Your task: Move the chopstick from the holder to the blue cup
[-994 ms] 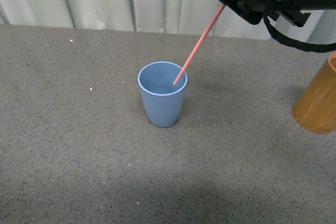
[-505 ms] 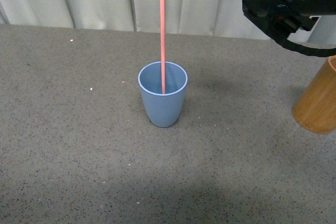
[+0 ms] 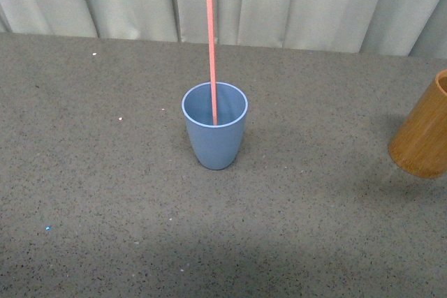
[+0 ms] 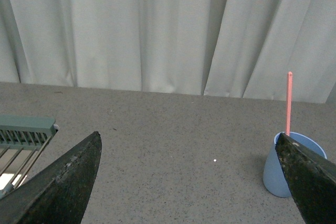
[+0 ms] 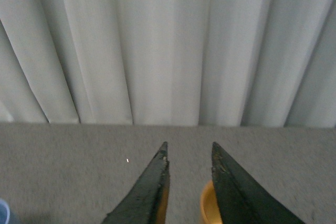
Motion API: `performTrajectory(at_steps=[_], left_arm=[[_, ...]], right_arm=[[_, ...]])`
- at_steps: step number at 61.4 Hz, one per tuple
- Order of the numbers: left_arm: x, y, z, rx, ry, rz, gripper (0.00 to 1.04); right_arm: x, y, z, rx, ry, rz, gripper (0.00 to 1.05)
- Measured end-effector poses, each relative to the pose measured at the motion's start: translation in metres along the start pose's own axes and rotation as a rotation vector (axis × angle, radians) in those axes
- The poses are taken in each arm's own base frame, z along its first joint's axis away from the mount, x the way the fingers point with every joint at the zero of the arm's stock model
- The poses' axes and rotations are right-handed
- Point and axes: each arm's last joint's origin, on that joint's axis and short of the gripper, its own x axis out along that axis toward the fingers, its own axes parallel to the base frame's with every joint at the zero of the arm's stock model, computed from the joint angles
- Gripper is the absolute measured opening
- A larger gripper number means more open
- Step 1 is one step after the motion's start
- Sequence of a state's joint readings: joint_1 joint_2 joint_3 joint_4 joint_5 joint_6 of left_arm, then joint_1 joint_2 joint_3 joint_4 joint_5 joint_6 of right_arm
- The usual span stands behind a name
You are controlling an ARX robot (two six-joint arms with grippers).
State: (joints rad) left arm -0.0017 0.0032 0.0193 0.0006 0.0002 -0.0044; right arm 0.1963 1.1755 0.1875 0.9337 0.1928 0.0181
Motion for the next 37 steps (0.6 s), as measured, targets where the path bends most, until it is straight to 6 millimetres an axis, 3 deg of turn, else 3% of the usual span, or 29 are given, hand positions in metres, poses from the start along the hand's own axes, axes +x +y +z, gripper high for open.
performTrajectory(at_steps=[4,8,16,22,37], left_arm=[[0.0,0.0,0.0,0.0,0.0,0.0,0.98],[0.0,0.0,0.0,0.0,0.0,0.0,0.98],[0.0,0.0,0.0,0.0,0.0,0.0,0.98],[0.0,0.0,0.0,0.0,0.0,0.0,0.98],[0.0,0.0,0.0,0.0,0.0,0.0,0.98]], right_arm=[[-0.029,-0.01,-0.01,-0.006,0.0,0.0,0.01],[-0.056,-0.015,-0.021,-0.018,0.048,-0.005,0.01],[-0.088,-0.018,-0.014,-0.016,0.006,-0.01,0.01],[-0.098,-0.017,-0.011,-0.004,-0.049,-0.011,0.01],[-0.099,-0.014,-0.01,-0.004,-0.055,0.0,0.01]])
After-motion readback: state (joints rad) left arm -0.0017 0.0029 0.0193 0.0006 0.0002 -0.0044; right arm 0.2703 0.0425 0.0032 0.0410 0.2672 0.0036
